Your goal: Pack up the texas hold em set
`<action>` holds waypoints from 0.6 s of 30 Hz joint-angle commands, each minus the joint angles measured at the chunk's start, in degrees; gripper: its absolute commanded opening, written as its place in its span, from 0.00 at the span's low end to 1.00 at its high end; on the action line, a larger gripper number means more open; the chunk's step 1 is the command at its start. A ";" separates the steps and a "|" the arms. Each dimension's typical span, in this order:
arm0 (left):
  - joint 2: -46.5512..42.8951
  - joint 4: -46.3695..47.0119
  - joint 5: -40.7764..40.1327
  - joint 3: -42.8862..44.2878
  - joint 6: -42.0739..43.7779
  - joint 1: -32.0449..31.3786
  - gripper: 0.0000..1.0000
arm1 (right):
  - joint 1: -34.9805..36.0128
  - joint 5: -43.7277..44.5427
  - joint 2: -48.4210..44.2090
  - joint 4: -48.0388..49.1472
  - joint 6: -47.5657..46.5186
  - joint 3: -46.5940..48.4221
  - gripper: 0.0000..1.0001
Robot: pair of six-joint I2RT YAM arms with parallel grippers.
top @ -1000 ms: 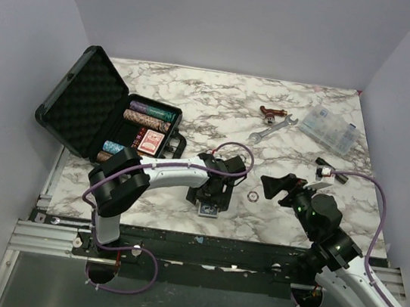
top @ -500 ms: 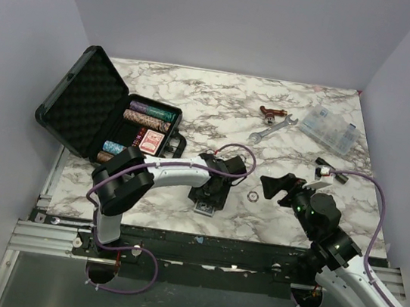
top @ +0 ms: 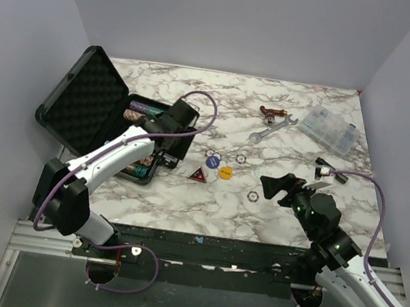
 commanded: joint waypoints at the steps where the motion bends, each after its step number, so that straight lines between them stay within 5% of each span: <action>1: -5.64 6.08 -11.58 -3.62 15.97 6.72 0.30 | -0.10 0.98 -0.46 0.51 -0.76 -0.89 1.00; 18: -1.56 24.49 -11.42 -1.63 38.62 27.03 0.18 | -0.10 0.33 0.24 -0.50 -0.42 -0.07 1.00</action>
